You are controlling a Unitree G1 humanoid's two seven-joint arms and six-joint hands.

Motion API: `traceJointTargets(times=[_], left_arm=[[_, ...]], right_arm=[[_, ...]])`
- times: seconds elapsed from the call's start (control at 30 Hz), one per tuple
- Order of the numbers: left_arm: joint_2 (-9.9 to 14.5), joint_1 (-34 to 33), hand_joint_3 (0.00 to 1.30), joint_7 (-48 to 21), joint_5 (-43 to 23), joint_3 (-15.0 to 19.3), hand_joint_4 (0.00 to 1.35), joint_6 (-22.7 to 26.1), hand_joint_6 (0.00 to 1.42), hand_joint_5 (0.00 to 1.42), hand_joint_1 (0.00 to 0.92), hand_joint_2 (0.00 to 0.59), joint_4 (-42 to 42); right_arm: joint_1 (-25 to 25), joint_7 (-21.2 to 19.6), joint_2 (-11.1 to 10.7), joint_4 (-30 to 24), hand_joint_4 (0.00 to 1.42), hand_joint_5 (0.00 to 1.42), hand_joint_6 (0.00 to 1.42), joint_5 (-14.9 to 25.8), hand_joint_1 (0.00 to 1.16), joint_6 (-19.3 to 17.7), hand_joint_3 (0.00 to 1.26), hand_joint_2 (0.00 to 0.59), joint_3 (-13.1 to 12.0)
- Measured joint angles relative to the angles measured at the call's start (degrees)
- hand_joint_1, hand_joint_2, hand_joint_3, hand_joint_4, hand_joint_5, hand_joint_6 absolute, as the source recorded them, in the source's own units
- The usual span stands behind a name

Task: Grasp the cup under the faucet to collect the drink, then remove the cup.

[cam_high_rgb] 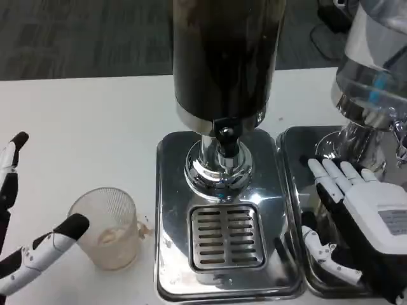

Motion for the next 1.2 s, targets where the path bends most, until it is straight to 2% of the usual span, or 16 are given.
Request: traceJointTargets(times=[0.2, 0.37, 0.5, 0.67, 0.93, 1.2], left_arm=[[-2.4, 2.74, 0.0, 0.35, 1.06, 0.76, 0.0, 0.01, 0.0, 0.0, 0.0, 0.0, -1.07], [-3.5, 3.98, 0.0, 0.36, 2.55, 1.37, 0.0, 0.55, 0.0, 0.0, 0.0, 0.0, -1.43], [-3.93, 3.88, 0.0, 0.35, 3.38, 1.36, 0.0, 2.34, 0.0, 0.0, 0.0, 0.002, -1.43], [-4.13, 3.08, 0.0, 0.35, 3.7, 1.29, 0.0, 4.14, 0.0, 0.0, 0.0, 0.007, -1.46], [-4.14, 1.51, 0.0, 0.34, 3.14, 1.3, 0.0, 4.96, 0.0, 0.0, 0.0, 0.007, -1.47], [-4.61, 1.02, 0.0, 0.31, 2.31, 0.09, 0.0, 5.26, 0.0, 0.0, 0.0, 0.0, -2.07]], right_arm=[[-1.12, 1.43, -1.21, -0.18, 0.0, 0.0, 0.0, 1.49, 0.25, -0.21, 0.0, 0.54, -0.84], [-1.19, 1.44, -2.34, -0.17, 0.0, 0.0, 0.0, 2.43, 0.25, -0.37, 0.0, 0.54, -1.04], [-1.2, 2.11, -2.92, -0.45, 0.0, 0.0, 0.0, 3.08, 0.25, -0.37, 0.0, 0.54, -2.44], [-0.74, 2.64, -2.83, -1.76, 0.0, 0.0, 0.0, 3.21, 0.25, -0.37, 0.0, 0.54, -2.62], [0.44, 2.99, -2.55, -2.84, 0.0, 0.0, 0.0, 2.82, 0.25, -0.35, 0.0, 0.54, -2.78], [0.11, 2.98, -3.05, -2.21, 0.0, 0.0, 0.0, 4.43, 0.25, -0.49, 0.0, 0.54, -4.34]])
